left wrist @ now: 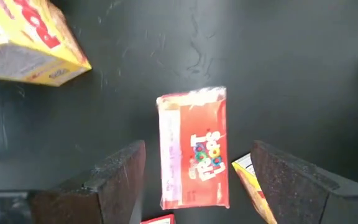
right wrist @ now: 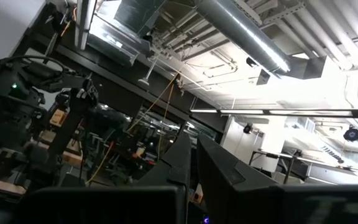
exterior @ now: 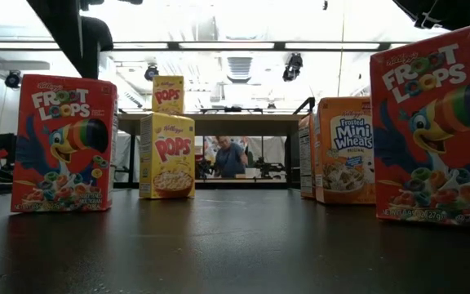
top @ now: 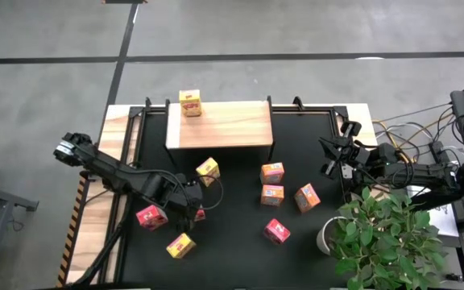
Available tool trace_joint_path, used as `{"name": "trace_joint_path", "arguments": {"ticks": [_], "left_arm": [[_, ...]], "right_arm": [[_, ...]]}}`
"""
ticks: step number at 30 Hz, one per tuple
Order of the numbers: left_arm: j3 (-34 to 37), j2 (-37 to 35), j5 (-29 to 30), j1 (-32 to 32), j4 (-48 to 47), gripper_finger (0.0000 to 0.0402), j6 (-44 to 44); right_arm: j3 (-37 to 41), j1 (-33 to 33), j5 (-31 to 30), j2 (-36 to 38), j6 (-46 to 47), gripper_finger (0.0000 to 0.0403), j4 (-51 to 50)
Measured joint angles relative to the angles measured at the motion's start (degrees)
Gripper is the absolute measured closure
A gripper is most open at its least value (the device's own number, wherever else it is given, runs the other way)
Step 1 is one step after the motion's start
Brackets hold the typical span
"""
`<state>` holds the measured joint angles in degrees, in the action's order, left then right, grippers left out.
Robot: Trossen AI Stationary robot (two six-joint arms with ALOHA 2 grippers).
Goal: Stack cereal on shelf
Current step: Put the top right red cereal box on the shelf
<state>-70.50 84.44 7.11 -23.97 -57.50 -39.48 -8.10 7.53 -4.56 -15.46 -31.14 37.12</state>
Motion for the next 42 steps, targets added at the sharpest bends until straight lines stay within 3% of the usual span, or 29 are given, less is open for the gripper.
{"name": "trace_joint_path", "arguments": {"ticks": [42], "left_arm": [[1.3,1.4,1.4,-1.0,-0.2,0.0125,0.5]], "right_arm": [[0.0,0.0,0.0,0.0,0.0,0.0385,0.0]]}}
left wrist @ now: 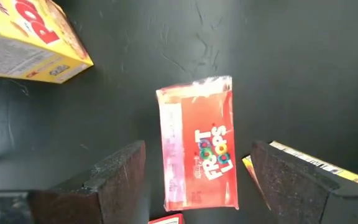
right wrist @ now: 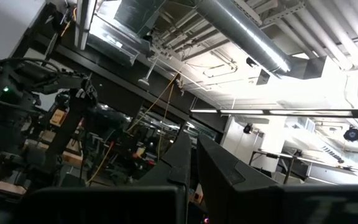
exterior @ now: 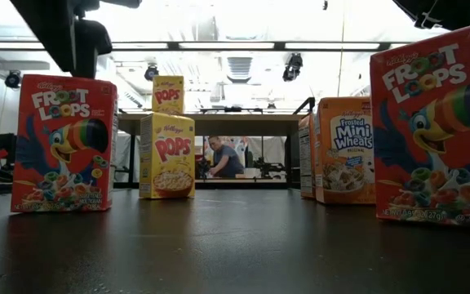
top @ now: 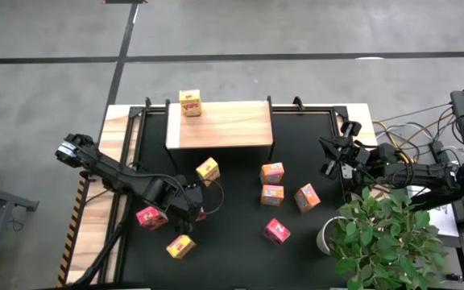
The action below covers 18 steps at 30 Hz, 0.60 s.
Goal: Stack cereal on shelf
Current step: Put the top right red cereal box on the shelf
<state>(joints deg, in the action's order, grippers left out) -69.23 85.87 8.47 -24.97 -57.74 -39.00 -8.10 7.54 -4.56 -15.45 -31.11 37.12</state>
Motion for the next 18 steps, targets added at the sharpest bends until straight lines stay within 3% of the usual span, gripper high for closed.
{"name": "trace_joint_path", "arguments": {"ticks": [8,18], "left_arm": [[3.2,0.2,-0.4,0.0,2.9,0.0132,0.4],[3.3,0.2,-0.5,0.0,3.1,0.0203,0.8]], "right_arm": [[0.0,0.0,0.0,0.0,0.0,0.0385,0.0],[0.0,0.0,0.0,0.0,0.0,0.0385,0.0]]}}
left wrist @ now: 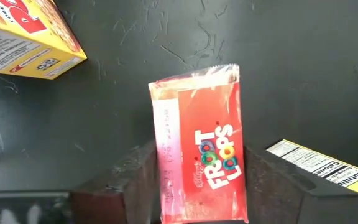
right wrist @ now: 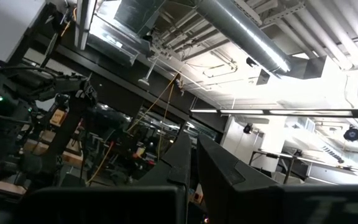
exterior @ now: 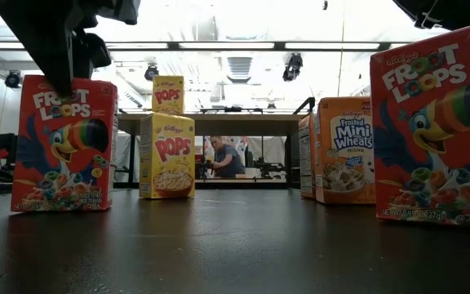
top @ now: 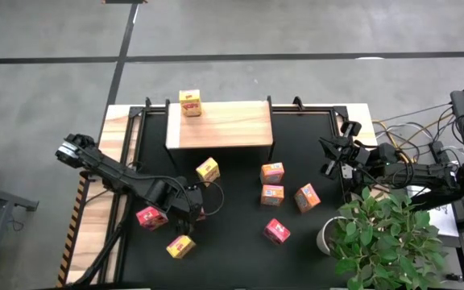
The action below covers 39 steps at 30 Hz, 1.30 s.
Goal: Stack cereal on shelf
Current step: Put the top right red cereal box on the shelf
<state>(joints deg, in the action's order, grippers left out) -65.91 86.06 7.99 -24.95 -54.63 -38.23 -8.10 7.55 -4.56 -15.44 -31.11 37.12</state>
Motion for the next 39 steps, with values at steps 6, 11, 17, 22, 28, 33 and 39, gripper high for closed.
{"name": "trace_joint_path", "arguments": {"ticks": [6,11,17,22,28,33,39], "left_arm": [[-0.1,0.0,0.0,0.0,-0.1,0.0232,0.3],[-3.0,0.0,0.0,0.0,-1.6,0.0241,2.4],[-11.7,0.0,1.4,1.2,-7.3,0.0242,8.9],[-20.3,0.0,1.5,4.6,-10.0,0.0242,17.2],[-28.9,0.0,1.5,12.6,-12.8,0.0242,30.2],[-35.6,1.1,1.6,23.1,-12.7,0.0242,41.0],[-44.2,6.0,-2.1,37.7,-12.9,0.0242,50.6]], "right_arm": [[0.0,0.0,0.0,0.0,0.0,0.0385,0.0],[0.0,0.0,0.0,0.0,0.0,0.0385,0.0],[0.0,0.0,0.0,0.0,0.0,0.0385,0.0],[0.0,0.0,0.0,0.0,0.0,0.0385,0.0],[0.0,0.0,0.0,0.0,0.3,0.0385,0.0],[0.0,0.0,0.0,0.0,0.2,0.0385,0.0],[0.0,0.0,0.0,0.0,0.2,0.0385,0.0]]}}
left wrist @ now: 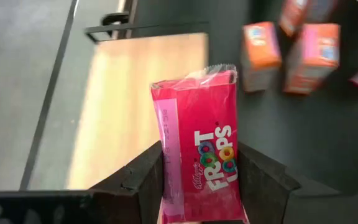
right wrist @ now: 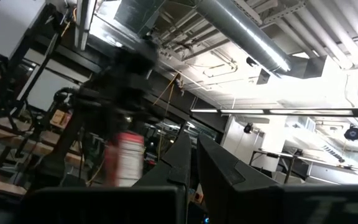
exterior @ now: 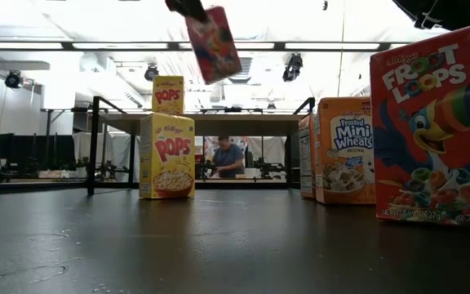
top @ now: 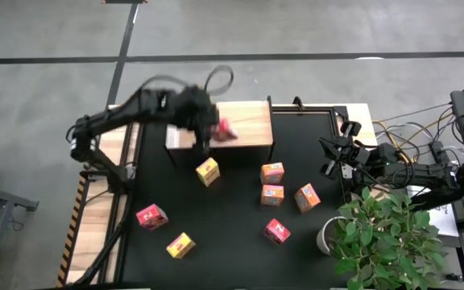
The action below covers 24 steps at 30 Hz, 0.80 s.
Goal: Stack cereal on shelf
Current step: Put the top right red cereal box on the shelf
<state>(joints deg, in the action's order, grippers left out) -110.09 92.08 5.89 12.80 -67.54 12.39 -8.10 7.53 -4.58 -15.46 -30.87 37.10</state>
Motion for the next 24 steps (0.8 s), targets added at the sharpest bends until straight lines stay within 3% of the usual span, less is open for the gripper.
{"name": "trace_joint_path", "arguments": {"ticks": [4,14,24], "left_arm": [[-7.2,5.4,-5.3,7.3,-2.7,0.0242,5.3],[-22.9,18.3,-5.5,13.8,-12.6,0.0242,13.1],[-23.6,20.3,-4.4,16.3,-13.0,0.0242,12.7]], "right_arm": [[0.0,0.0,0.0,0.0,0.0,0.0385,-0.2],[0.0,0.0,0.0,0.0,0.4,0.0385,-0.4],[0.0,0.0,0.0,0.0,1.3,0.0385,-0.8]]}}
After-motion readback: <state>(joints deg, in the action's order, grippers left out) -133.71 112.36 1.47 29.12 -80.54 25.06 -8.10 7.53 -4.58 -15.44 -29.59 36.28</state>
